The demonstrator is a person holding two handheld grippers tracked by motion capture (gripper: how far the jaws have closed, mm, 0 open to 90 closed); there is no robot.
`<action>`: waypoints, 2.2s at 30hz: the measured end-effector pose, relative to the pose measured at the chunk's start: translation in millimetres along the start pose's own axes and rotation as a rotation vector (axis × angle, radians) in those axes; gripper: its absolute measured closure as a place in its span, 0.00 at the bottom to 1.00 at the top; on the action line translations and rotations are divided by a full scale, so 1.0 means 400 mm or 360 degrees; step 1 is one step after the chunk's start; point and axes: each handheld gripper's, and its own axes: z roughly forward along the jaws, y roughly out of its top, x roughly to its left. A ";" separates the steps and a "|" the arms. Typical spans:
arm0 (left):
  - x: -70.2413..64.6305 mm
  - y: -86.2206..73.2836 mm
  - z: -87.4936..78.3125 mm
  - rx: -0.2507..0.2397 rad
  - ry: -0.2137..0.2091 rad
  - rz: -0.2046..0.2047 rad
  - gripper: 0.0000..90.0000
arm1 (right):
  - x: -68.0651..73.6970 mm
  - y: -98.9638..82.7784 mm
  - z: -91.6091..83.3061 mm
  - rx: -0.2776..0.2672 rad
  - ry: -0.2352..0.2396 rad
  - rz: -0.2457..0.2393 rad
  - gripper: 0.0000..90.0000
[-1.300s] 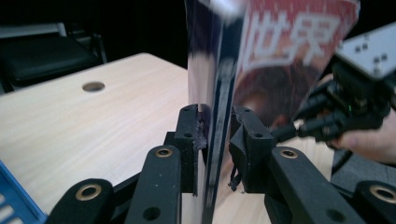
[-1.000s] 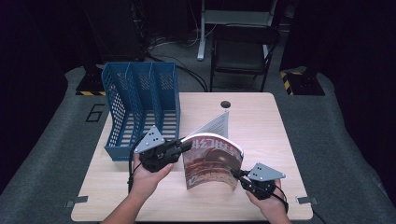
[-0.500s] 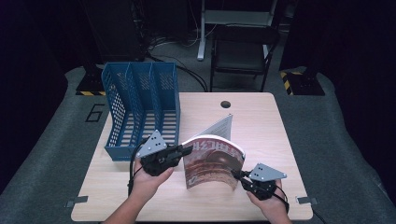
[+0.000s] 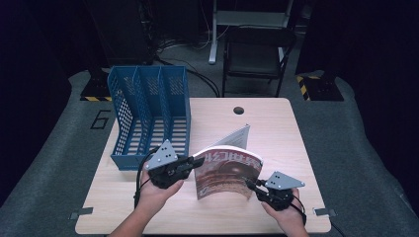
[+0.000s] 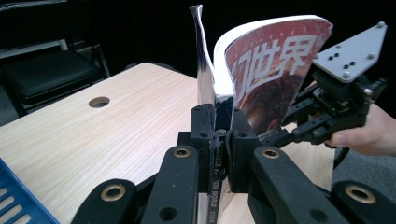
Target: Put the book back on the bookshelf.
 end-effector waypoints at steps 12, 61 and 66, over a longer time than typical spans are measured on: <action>-0.013 0.000 -0.005 0.0008 -0.0039 0.0019 0.94 | -0.034 -0.033 0.051 0.0113 -0.0022 0.0165 0.68; -0.001 0.117 0.051 0.0344 -0.0061 -0.0010 0.71 | -0.040 -0.028 0.098 0.0063 0.0012 0.0160 0.90; 0.003 0.119 0.061 0.0388 -0.0055 -0.0019 0.75 | -0.041 -0.028 0.097 0.0066 0.0018 0.0152 0.90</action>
